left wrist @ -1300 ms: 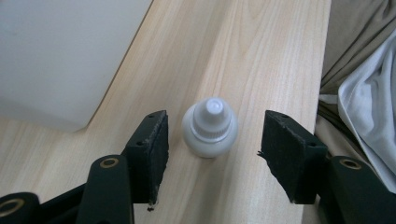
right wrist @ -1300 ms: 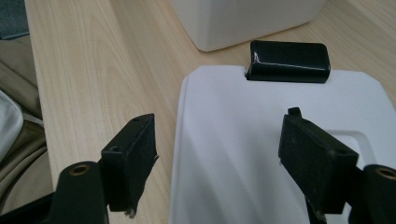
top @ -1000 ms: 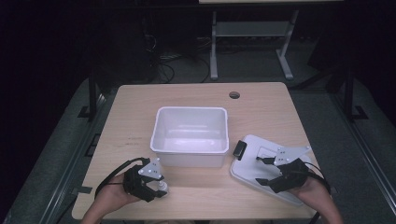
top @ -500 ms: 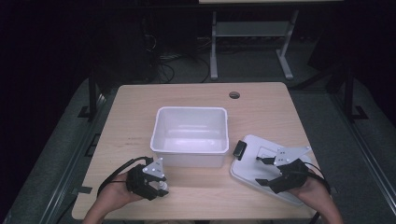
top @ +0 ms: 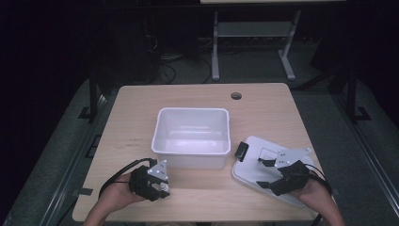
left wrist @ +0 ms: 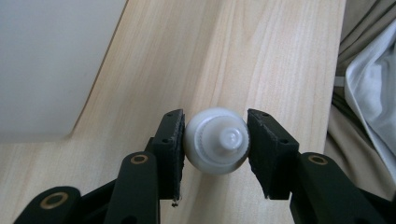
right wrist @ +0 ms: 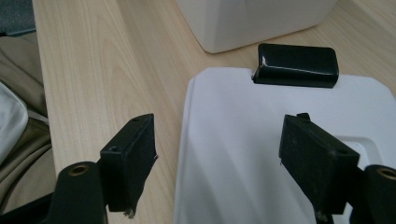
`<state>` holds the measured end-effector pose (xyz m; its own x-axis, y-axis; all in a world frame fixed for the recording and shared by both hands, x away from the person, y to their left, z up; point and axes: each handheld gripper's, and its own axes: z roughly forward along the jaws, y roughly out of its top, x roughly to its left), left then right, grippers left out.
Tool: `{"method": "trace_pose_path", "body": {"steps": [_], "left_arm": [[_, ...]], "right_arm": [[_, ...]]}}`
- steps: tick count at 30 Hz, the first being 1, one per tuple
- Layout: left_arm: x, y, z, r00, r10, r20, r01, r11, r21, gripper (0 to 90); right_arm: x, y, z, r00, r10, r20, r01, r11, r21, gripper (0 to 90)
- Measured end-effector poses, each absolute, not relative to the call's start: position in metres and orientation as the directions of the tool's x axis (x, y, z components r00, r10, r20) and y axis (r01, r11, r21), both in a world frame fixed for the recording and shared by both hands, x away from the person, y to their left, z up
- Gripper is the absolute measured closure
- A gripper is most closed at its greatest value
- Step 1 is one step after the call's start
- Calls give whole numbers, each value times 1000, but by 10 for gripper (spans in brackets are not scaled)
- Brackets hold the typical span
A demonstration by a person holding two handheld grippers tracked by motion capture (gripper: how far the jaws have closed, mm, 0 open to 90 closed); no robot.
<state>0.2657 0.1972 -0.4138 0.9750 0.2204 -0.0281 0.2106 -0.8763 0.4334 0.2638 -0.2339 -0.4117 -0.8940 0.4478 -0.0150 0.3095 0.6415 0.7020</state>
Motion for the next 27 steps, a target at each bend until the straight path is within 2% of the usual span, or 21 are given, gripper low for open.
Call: {"method": "trace_pose_path", "body": {"steps": [27], "left_arm": [[266,200,-402,979,206,-11,190,-879,438,599]], "right_arm": [[262,-231,-412,-904,426,-21,292,654,698,265]]}}
